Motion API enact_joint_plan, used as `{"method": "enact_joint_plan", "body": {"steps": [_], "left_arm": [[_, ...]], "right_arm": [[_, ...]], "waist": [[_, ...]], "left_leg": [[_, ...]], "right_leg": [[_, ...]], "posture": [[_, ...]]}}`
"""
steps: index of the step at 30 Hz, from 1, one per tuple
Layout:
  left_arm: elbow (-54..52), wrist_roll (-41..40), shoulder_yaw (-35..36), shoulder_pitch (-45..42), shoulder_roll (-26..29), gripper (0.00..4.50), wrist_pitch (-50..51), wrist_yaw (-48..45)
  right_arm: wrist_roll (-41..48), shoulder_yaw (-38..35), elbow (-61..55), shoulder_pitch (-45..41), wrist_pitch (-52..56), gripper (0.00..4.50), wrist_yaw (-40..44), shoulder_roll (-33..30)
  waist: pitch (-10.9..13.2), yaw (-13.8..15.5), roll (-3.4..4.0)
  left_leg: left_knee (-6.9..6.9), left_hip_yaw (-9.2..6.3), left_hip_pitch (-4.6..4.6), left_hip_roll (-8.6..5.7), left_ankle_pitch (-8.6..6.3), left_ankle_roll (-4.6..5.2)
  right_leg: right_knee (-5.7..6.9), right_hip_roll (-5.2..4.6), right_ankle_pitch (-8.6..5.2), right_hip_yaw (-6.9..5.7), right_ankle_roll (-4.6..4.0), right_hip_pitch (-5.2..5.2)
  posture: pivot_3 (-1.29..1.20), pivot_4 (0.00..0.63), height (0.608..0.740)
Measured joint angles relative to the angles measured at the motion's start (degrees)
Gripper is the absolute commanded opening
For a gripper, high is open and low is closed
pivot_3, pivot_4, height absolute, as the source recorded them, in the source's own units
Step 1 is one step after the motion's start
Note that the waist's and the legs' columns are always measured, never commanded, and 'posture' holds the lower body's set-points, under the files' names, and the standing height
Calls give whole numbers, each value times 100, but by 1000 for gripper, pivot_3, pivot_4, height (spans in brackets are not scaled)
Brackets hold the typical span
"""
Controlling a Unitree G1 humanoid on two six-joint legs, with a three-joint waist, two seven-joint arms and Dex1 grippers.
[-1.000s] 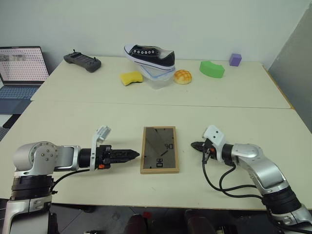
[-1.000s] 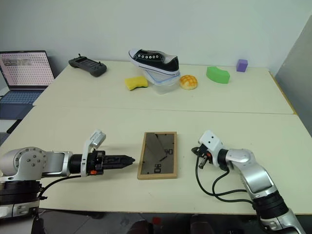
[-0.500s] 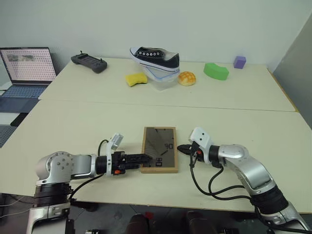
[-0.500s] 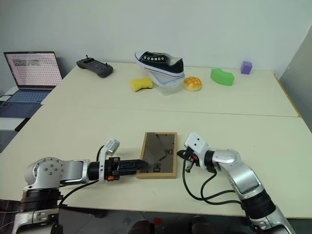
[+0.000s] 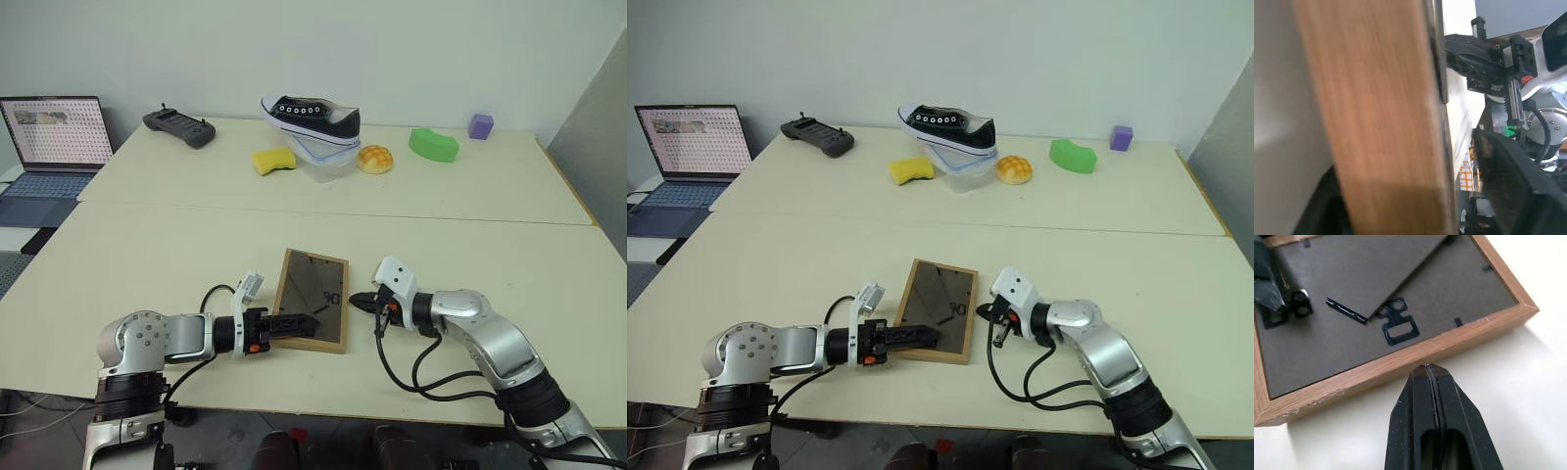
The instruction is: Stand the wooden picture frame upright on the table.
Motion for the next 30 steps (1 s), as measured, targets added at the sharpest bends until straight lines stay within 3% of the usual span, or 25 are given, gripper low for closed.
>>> {"method": "enact_joint_plan", "body": {"steps": [7, 12, 15, 20, 22, 26, 30], "left_arm": [[-23, -68, 17, -158, -94, 1247, 139, 81], [50, -75, 47, -341, -82, 1202, 138, 181], [84, -12, 46, -637, -23, 1202, 86, 222], [27, -60, 34, -1327, 218, 1202, -423, -313], [-158, -57, -147, -1320, 427, 1202, -685, -654], [-442, -45, -345, -1319, 624, 1202, -1022, -1008], [-439, -8, -384, -1220, 713, 1202, -1156, -1056]], "right_arm": [[-35, -155, 35, 6, -130, 0, 93, -374], [393, -769, 118, -582, 304, 0, 127, -437], [1181, -1460, 25, -1310, 1087, 456, 107, -111], [2586, -2023, 37, -2224, 2359, 1843, 115, 383], [2612, -2010, 493, -2421, 2405, 2114, 70, 463], [2439, -1852, 958, -2937, 2037, 3221, 10, 589], [2385, -1739, 1107, -3014, 1794, 3989, -8, 739]], "waist": [[2, 1, -3], [10, -4, -6], [13, -10, -9], [15, 0, -7], [24, -8, -8], [30, -26, -6], [30, -53, -6]], "left_leg": [[0, -3, -4, 1, 0, 0], [0, -3, -4, 1, 0, 0], [-5, -11, -9, 8, 0, -1], [-6, -15, -43, 7, 3, -5], [-4, -3, -46, 4, 1, -3], [-9, 12, -48, 10, 1, -2], [-10, 17, -65, 11, 2, -2]], "right_leg": [[-3, 0, 0, -4, 0, 0], [4, 2, 0, -3, 0, -4], [-1, 9, 0, -7, -1, -6], [-10, 3, 0, -17, -3, -36], [-9, -1, 1, -8, -2, -42], [11, 9, 1, 10, -3, -67], [17, 9, 1, 17, -3, -92]], "posture": [[0, 150, 740], [0, 150, 740], [0, 150, 740], [0, 150, 740], [0, 150, 740], [0, 150, 740], [0, 150, 740]]}}
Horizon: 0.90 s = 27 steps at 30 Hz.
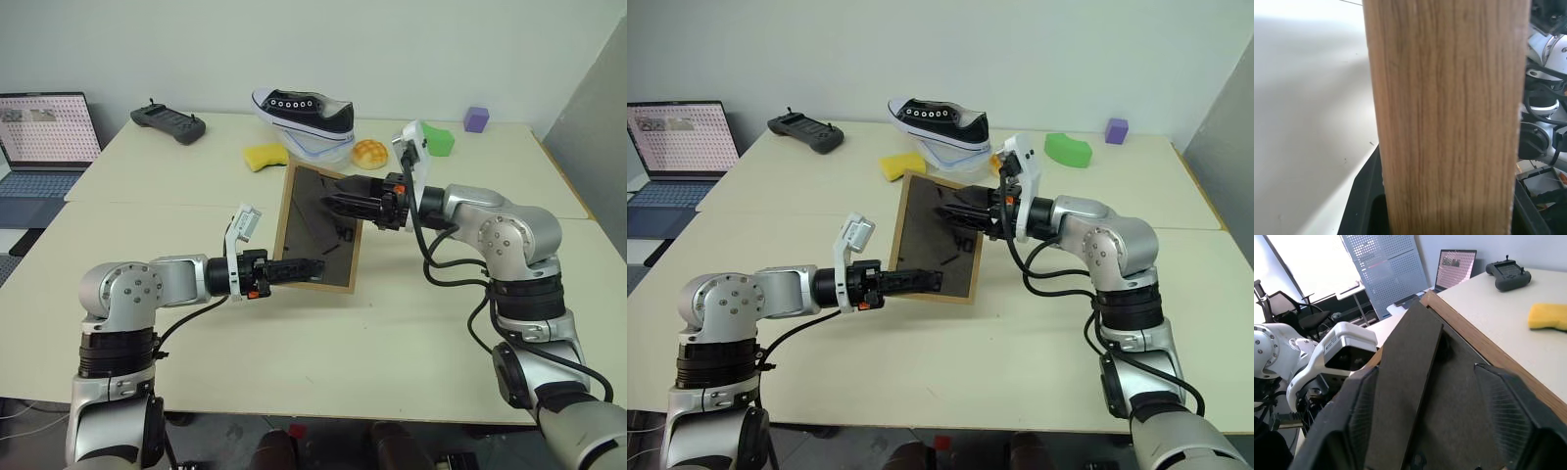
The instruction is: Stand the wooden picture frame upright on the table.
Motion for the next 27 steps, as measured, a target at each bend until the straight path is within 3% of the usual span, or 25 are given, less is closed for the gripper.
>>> {"method": "enact_joint_plan", "body": {"steps": [2, 10, 15, 22, 25, 27], "left_arm": [[6, 22, -7, 49, 37, 1202, -44, -12], [-36, 46, -278, 66, 76, 1202, -355, -339], [-53, 47, -324, 113, 126, 1202, -422, -370], [39, -132, -230, 162, 126, 1202, -185, -318], [282, -422, -7, 51, -14, 1202, 214, -117], [647, -664, 280, -157, -131, 1202, 637, 118]], "right_arm": [[4, 62, -5, -8, -16, 4437, -19, 102], [360, 579, -868, 207, 306, 4437, 224, 204], [691, 620, -1143, 557, 560, 4437, 453, -181], [818, 103, -1299, 922, 587, 4437, 544, -919], [451, -60, -1448, 1253, -73, 4437, 448, -1282], [-556, 41, -1508, 1780, -1767, 4437, 549, -1680]], "waist": [[0, -6, 0], [0, 0, 0], [0, 2, 0], [2, 2, -2], [3, 5, -4], [10, 35, -15]], "left_leg": [[1, 0, -2, 0, 0, 0], [4, -5, -8, 0, 0, 0], [7, -4, -8, -1, -1, 2], [7, -5, -9, 0, -2, 3], [7, -6, -12, -2, -2, 3], [11, -8, -16, -4, -2, 4]], "right_leg": [[1, 0, 0, 0, 0, -1], [-1, -1, 0, -7, 0, -2], [0, -1, 0, -6, 0, -2], [-2, 2, 0, -5, 1, -2], [-4, 1, -1, -6, 2, -2], [-7, 1, -2, -11, 5, -4]], "posture": [[0, 150, 740], [0, 150, 740], [0, 150, 740], [0, 150, 740], [0, 150, 740], [0, 150, 740]]}}
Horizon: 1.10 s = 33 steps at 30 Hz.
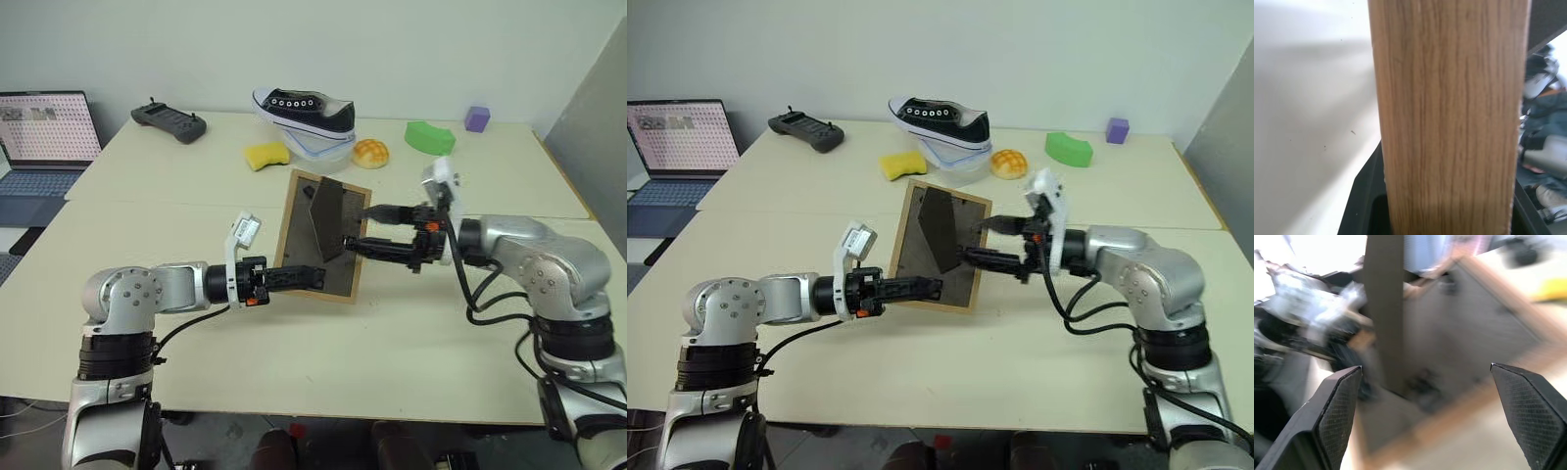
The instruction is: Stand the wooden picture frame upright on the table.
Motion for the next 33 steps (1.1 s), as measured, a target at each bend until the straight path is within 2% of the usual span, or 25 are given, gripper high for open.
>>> {"method": "enact_joint_plan", "body": {"steps": [3, 6, 8, 10, 13, 20, 26, 33], "left_arm": [[640, -453, 414, -305, -35, 1202, 520, 378], [1016, -1207, 273, -440, 74, 1202, 651, 752], [1082, -1692, 57, -429, 225, 1202, 654, 974], [1128, -2078, -110, -420, 292, 1202, 655, 1168], [1137, -2677, -305, -371, 340, 1202, 654, 1595], [1078, -3689, -674, -177, 485, 1202, 390, 2298], [808, -4483, -1095, 64, 776, 1202, -106, 2799], [630, -4769, -1256, 149, 880, 1202, -383, 2781]], "right_arm": [[-1630, 241, 432, 572, -3119, 4437, 45, -382], [-3390, 428, 1438, 596, -6563, 4437, -667, -601], [-4531, 462, 2120, 371, -8120, 4437, -1470, -601], [-5347, 474, 2620, 119, -8879, 4437, -2156, -541], [-6712, 625, 3248, -442, -9511, 4437, -3445, -316], [-7902, 1139, 3597, -1015, -9698, 4437, -4756, 22], [-7920, 1427, 3671, -1107, -9796, 3341, -4981, 82], [-7920, 1468, 3743, -1112, -9797, 1621, -5079, -72]], "waist": [[4, -5, -6], [5, -56, -8], [9, -100, -13], [9, -120, -12], [11, -133, -14], [11, -124, -14], [11, -108, -14], [11, -115, -15]], "left_leg": [[1, 5, -1, -2, 0, 0], [1, 7, 3, 0, 2, -5], [0, 10, 11, 2, 12, -21], [-1, 12, 20, 3, 16, -28], [-2, 11, 29, 4, 18, -32], [-1, 11, 29, -1, 18, -33], [0, 11, 29, -5, 18, -32], [1, 11, 30, -6, 18, -32]], "right_leg": [[-1, -1, 0, 4, 3, 0], [4, -3, 1, 11, 2, 0], [13, -3, 2, 19, 1, -2], [20, -2, 2, 22, 0, 0], [26, -2, 2, 25, -2, 2], [25, -9, 2, 25, -3, 4], [25, -15, 2, 24, -3, 8], [25, -12, 2, 24, -3, 8]], "posture": [[0, 150, 740], [0, 150, 740], [0, 150, 740], [0, 150, 740], [0, 150, 740], [0, 150, 740], [0, 150, 740], [0, 150, 740]]}}
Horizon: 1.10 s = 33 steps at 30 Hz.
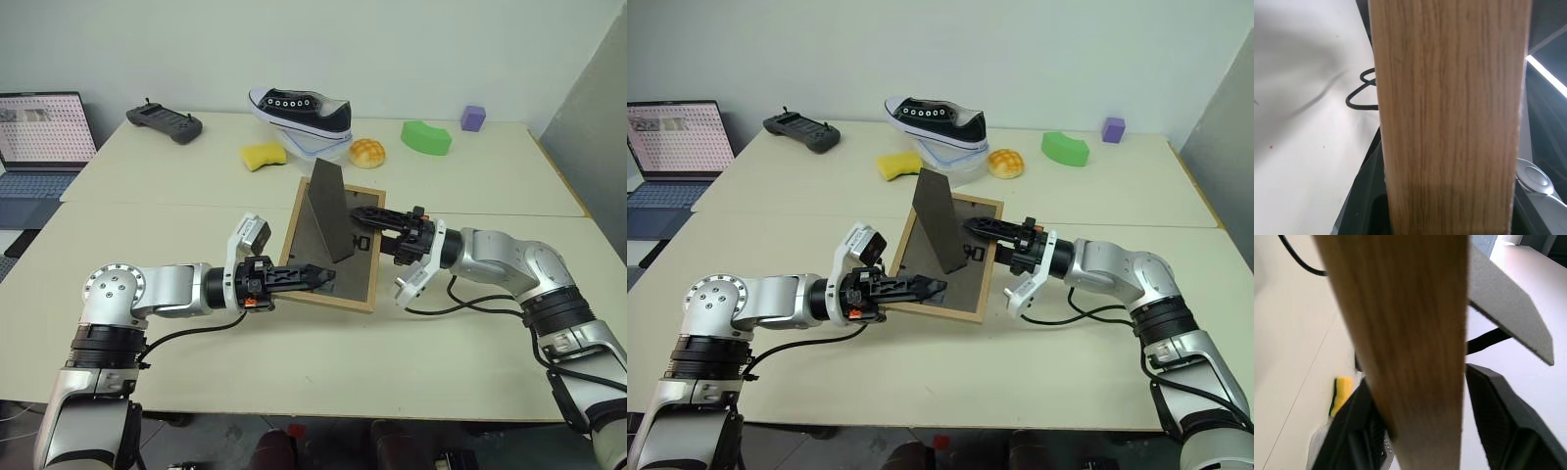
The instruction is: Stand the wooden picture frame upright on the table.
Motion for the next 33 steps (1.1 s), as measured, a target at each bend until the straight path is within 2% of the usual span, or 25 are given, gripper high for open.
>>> {"method": "enact_joint_plan", "body": {"steps": [1, 5, 6, 7, 12, 16, 17, 19, 21, 24, 26, 30, 33], "left_arm": [[-4, -37, -18, 14, 20, 1202, -7, -33], [-122, -72, -68, 113, 86, 1202, -120, -102], [-171, -73, -72, 131, 105, 1894, -156, -112], [-261, -46, -56, 161, 92, 1929, -251, -93], [-145, 32, 214, 192, 11, 2917, -898, 244], [-76, 309, 591, 249, 249, 3761, -1131, 213], [-89, 477, 838, 336, 299, 3985, -1309, 247], [-113, 682, 1105, 463, 375, 4470, -1518, 295], [-297, 953, 1322, 597, 389, 4500, -1704, 334], [-1149, 1443, 1404, 867, 452, 4500, -1845, 316], [-2350, 2562, 1335, 1154, 660, 4500, -2232, 225], [-3419, 4140, 1079, 1601, 829, 4500, -2986, -190], [-3665, 4983, 829, 1932, 782, 4500, -3413, -548]], "right_arm": [[-9, 10, -2, -7, -5, 1395, -25, -1], [-7, 38, -19, -41, -44, 1381, -25, -24], [8, 39, -24, -44, -48, 1381, -24, -26], [46, 41, -12, -46, -51, 1381, -4, -42], [716, 165, 248, -41, -46, 1296, 466, -117], [2562, 679, 330, 96, 284, 1296, 1839, -141], [3342, 747, 299, 255, 584, 1296, 2393, -155], [4180, 765, 265, 429, 1008, 1295, 2932, -160], [5009, 759, 153, 519, 1622, 1295, 3539, -151], [6073, 659, -279, 654, 2812, 1295, 4122, 124], [7332, 437, -638, 693, 4725, 1294, 4409, 662], [8409, -24, -543, 693, 6692, 1294, 4500, 1238], [8582, -238, -198, 691, 7477, 1294, 4534, 1537]], "waist": [[0, -4, 0], [0, -6, 0], [0, -6, 0], [0, -5, 0], [0, -5, -1], [1, -19, -2], [1, -16, -2], [1, -12, -1], [1, -4, -1], [2, -4, -5], [3, -10, -3], [4, 30, 0], [6, 75, 1]], "left_leg": [[0, 1, 1, 0, 0, 0], [-1, -1, 1, 1, 0, 0], [-1, 0, 1, 1, 0, 0], [0, 0, 1, 1, 0, 0], [1, 1, 2, 1, 0, 1], [-2, -1, 1, 6, -1, 2], [-1, -3, 1, 7, -1, 2], [0, -5, 0, 7, -1, 2], [2, -7, -1, 4, -1, 2], [0, -16, 0, 9, -1, 1], [-1, -14, 1, 13, 1, -1], [-2, 7, 3, 6, 0, 0], [-2, 10, -1, 4, -3, 5]], "right_leg": [[1, 0, 0, 1, 0, 0], [1, 1, 0, 0, 0, 0], [1, 1, 0, 1, 0, 0], [0, 1, 0, 1, 0, 0], [0, -1, 0, 1, 0, 3], [-3, -1, 0, -2, -1, 5], [-3, -3, 0, -4, -1, 6], [-2, -10, 0, -4, -1, 6], [1, -15, 1, -5, 0, 6], [-2, -16, 1, -5, 0, 7], [1, -6, 1, -4, -1, 8], [-3, -4, 1, -3, -2, 9], [-8, -1, 1, -1, -1, 4]], "posture": [[0, 150, 740], [0, 150, 740], [0, 150, 740], [0, 150, 740], [0, 150, 740], [0, 150, 740], [0, 150, 740], [0, 150, 740], [0, 150, 740], [0, 150, 740], [0, 150, 740], [0, 150, 740], [0, 150, 740]]}}
